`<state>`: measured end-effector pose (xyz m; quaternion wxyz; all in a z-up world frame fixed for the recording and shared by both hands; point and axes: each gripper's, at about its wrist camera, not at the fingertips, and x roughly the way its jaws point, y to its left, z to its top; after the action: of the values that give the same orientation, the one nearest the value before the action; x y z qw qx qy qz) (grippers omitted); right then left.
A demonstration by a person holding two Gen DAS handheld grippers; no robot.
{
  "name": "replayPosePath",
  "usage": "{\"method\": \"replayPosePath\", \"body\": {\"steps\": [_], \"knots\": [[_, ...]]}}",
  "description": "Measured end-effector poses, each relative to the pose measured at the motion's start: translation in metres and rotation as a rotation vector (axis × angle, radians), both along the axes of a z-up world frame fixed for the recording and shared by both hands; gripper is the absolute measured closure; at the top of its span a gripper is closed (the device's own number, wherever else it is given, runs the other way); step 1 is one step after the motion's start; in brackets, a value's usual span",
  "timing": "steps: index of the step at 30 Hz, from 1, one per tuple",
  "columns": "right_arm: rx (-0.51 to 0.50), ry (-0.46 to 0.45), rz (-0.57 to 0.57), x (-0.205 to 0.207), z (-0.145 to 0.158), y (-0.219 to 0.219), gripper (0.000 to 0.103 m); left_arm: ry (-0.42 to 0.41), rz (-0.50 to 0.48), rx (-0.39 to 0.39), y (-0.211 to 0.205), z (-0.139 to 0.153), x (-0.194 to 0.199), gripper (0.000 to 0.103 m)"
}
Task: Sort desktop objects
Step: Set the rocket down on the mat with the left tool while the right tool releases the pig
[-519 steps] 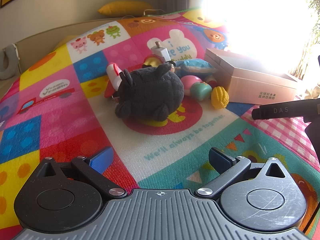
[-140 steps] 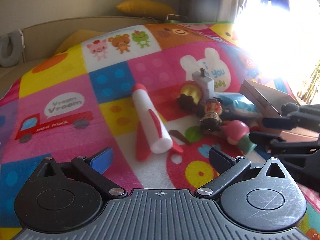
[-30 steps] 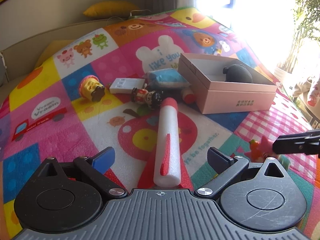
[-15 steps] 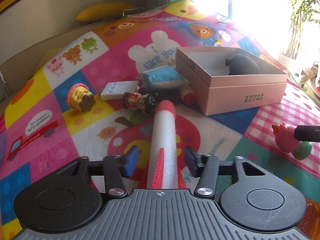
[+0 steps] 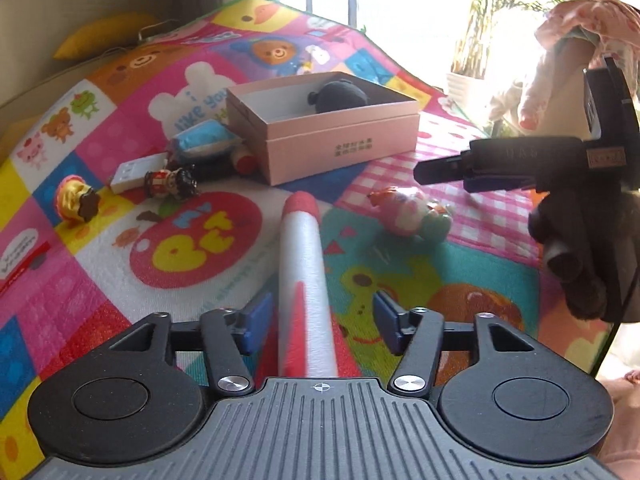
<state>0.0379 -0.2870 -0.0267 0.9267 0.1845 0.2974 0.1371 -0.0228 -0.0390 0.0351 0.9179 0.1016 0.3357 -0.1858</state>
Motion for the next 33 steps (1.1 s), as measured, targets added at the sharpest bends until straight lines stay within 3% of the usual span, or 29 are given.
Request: {"method": "replayPosePath", "body": {"steps": [4, 8, 10, 12, 15, 18, 22, 26, 29, 33], "knots": [[0.004, 0.017, -0.019, 0.000, -0.001, -0.003, 0.001, 0.010, 0.075, 0.074, 0.012, -0.008, 0.005, 0.030], [-0.025, 0.025, 0.014, -0.011, 0.000, 0.002, 0.000, -0.016, 0.236, 0.118, 0.042, -0.009, 0.020, 0.010], [-0.052, 0.028, 0.042, -0.018, 0.000, 0.007, 0.000, -0.036, 0.335, 0.139, 0.058, -0.010, 0.029, 0.008], [-0.086, 0.032, 0.066, -0.025, 0.001, 0.011, 0.000, -0.036, 0.416, 0.137, 0.072, -0.011, 0.038, 0.008], [-0.120, 0.044, 0.077, -0.029, 0.002, 0.017, 0.000, -0.035, 0.485, 0.065, 0.088, -0.007, 0.044, 0.008], [-0.140, 0.050, 0.056, -0.030, 0.002, 0.021, 0.000, -0.054, 0.446, 0.007, 0.088, -0.004, 0.040, 0.006], [-0.215, 0.038, 0.050, -0.032, 0.000, 0.033, 0.000, -0.064, 0.357, 0.005, 0.074, -0.006, 0.034, 0.004], [-0.321, 0.013, 0.094, -0.035, -0.002, 0.042, 0.000, -0.069, 0.327, -0.007, 0.068, -0.009, 0.036, 0.003], [-0.320, -0.021, 0.133, -0.036, 0.005, 0.044, 0.000, -0.062, 0.302, -0.027, 0.065, -0.008, 0.040, 0.003], [-0.455, -0.118, 0.192, -0.032, 0.017, 0.066, 0.017, 0.004, 0.115, -0.109, 0.049, -0.006, 0.027, 0.003]]}}
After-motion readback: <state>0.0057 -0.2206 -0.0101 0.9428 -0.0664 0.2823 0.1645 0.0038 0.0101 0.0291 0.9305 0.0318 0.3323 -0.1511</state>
